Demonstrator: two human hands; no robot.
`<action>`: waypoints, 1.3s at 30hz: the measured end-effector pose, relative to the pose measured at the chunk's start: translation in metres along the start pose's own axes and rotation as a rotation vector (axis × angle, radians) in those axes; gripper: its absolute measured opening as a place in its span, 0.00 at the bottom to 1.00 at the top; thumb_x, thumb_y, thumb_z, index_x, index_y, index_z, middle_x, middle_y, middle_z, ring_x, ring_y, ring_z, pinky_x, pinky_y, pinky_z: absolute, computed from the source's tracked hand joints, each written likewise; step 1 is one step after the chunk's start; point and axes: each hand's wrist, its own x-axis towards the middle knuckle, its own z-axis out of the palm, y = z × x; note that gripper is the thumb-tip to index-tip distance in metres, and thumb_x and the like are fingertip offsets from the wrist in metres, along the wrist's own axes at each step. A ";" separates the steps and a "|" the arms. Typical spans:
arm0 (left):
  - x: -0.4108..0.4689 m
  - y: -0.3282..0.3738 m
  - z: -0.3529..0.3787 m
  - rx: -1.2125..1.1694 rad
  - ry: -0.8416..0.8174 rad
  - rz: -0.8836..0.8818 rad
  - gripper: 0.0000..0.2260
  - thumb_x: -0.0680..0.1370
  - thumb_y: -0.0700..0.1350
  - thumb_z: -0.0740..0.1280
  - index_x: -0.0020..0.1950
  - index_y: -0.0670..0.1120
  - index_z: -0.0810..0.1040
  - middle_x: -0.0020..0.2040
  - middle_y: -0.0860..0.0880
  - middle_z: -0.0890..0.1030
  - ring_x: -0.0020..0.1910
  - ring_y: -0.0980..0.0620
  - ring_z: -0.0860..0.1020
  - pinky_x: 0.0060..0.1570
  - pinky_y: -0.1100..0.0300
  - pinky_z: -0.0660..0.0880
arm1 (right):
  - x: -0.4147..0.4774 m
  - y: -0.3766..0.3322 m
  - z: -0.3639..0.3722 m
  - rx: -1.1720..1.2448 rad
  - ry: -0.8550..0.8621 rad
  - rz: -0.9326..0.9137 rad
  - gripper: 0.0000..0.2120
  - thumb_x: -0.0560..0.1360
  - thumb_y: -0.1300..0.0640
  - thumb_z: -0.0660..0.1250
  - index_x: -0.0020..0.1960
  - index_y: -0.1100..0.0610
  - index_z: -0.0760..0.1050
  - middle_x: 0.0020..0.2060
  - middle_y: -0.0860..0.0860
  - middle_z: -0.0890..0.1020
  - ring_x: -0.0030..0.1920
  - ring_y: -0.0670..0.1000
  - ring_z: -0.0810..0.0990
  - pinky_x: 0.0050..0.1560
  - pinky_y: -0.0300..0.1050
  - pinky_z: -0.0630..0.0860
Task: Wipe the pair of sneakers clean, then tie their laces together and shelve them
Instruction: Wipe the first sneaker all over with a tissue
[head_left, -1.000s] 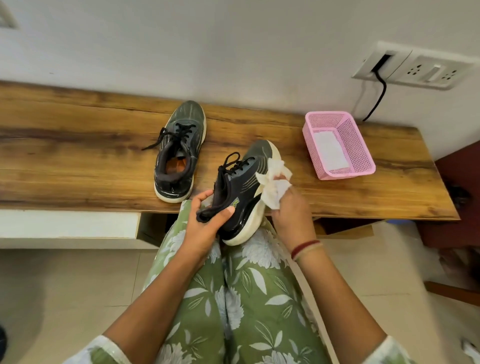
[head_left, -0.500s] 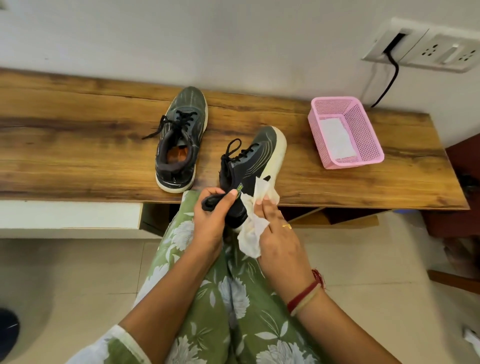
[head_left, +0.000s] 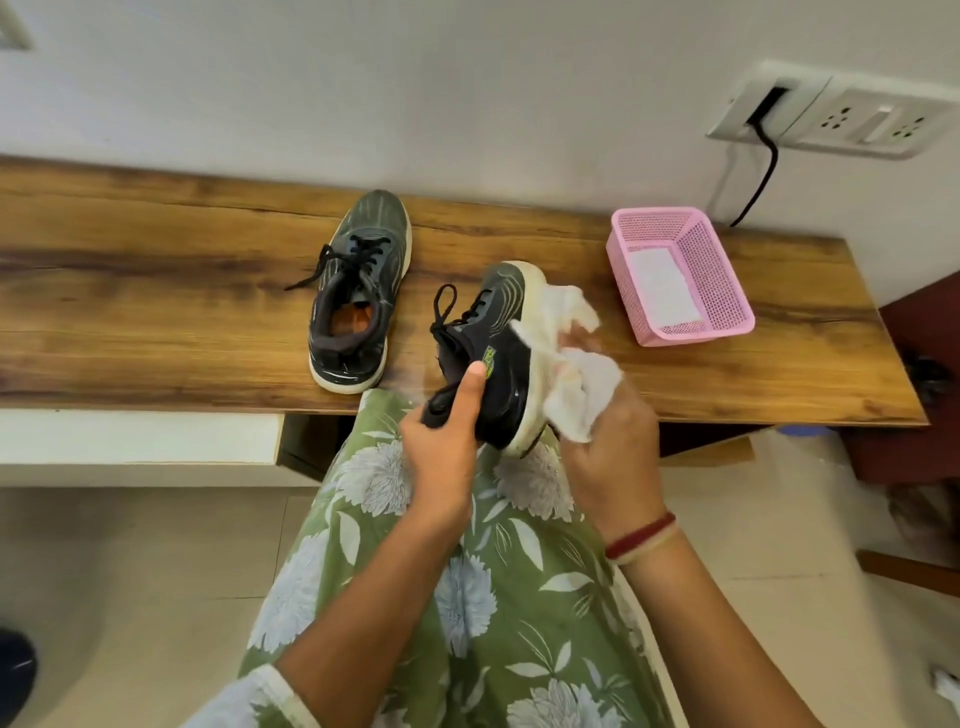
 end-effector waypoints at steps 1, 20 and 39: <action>0.000 0.000 0.002 0.012 -0.002 0.015 0.26 0.58 0.63 0.78 0.43 0.44 0.81 0.41 0.46 0.85 0.44 0.48 0.83 0.50 0.47 0.79 | 0.000 -0.002 0.006 -0.133 -0.050 -0.073 0.18 0.73 0.57 0.62 0.59 0.66 0.76 0.54 0.61 0.80 0.54 0.58 0.79 0.54 0.49 0.77; -0.051 0.083 0.037 0.131 -0.403 0.058 0.09 0.72 0.49 0.71 0.49 0.48 0.83 0.48 0.46 0.85 0.52 0.49 0.82 0.61 0.46 0.74 | 0.046 -0.017 -0.035 0.160 0.211 -0.123 0.22 0.79 0.49 0.56 0.59 0.66 0.74 0.54 0.57 0.79 0.57 0.52 0.75 0.59 0.44 0.72; 0.015 0.095 0.044 0.562 -0.064 0.794 0.16 0.79 0.57 0.61 0.52 0.46 0.79 0.58 0.46 0.77 0.59 0.50 0.75 0.55 0.57 0.71 | 0.096 -0.008 0.002 -0.117 -0.093 -0.299 0.22 0.72 0.63 0.64 0.66 0.66 0.70 0.65 0.60 0.73 0.64 0.60 0.73 0.61 0.53 0.72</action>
